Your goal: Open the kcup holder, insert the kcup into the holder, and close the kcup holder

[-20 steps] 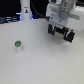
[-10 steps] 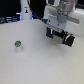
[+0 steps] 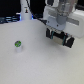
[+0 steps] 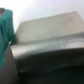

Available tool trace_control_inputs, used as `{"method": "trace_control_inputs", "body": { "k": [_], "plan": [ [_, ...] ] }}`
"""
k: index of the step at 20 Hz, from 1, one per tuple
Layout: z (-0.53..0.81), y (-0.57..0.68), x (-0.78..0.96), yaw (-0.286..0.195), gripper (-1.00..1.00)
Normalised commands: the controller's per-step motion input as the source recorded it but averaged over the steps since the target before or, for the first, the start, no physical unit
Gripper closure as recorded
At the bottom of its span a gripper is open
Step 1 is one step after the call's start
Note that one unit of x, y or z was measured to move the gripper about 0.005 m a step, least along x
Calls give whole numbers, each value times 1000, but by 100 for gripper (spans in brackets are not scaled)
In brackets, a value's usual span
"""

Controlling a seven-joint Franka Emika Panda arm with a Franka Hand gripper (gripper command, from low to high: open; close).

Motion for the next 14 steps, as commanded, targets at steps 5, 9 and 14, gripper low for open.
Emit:
{"method": "trace_control_inputs", "body": {
  "k": [5,9,14],
  "plan": [
    [282,-517,10,-138,-100],
    [269,-478,-113,-212,-100],
    [230,-397,-223,-230,-100]
  ]
}}
